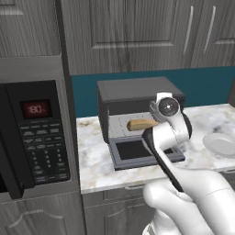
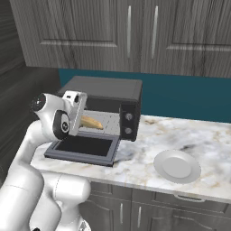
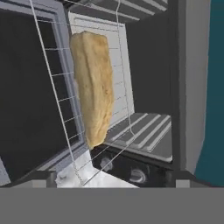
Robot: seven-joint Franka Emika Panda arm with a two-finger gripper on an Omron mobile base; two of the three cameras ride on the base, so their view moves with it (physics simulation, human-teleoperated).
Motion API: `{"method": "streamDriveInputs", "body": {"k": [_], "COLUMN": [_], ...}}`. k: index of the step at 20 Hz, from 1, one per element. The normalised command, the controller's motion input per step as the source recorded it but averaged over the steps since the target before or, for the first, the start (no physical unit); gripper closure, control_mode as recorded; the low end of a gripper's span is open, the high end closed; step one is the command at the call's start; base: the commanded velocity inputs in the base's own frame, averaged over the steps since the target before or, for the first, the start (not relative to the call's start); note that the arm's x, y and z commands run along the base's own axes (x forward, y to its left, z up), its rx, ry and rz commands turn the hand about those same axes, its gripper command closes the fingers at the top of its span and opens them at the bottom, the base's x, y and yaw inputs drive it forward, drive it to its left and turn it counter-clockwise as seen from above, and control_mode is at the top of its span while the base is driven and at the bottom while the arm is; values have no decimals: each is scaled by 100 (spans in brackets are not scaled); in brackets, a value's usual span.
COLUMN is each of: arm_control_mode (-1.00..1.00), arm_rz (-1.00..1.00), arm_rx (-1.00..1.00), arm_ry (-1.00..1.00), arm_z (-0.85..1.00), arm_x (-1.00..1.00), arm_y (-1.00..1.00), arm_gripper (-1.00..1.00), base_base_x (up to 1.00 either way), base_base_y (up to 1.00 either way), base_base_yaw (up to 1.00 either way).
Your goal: Pull the toaster oven rack outwards. Pick up the baguette from the plate and place it on the toaster oven rack. Close the toaster oven door fully and set the temperature to the lowest setting.
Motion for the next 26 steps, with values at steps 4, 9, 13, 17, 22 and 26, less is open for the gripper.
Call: {"method": "streamDriveInputs", "body": {"k": [4, 9, 13, 17, 22, 26], "arm_control_mode": [-100, -100, -100, -100, -100, -100], "arm_rz": [-32, -30, -45, -45, -32, -17], "arm_rx": [31, 46, 41, 40, 14, 7], "arm_ry": [11, 11, 1, 0, -2, 0], "arm_z": [49, 39, 1, 0, -2, -25], "arm_x": [-23, -36, -46, -59, -61, -27], "arm_y": [-1, -10, 0, 0, 0, 0], "arm_gripper": [-100, -100, -100, -100, -100, -100], "base_base_x": [0, 0, 0, 0, 0, 0], "base_base_y": [0, 0, 0, 0, 0, 0], "base_base_yaw": [0, 0, 0, 0, 0, 0]}}
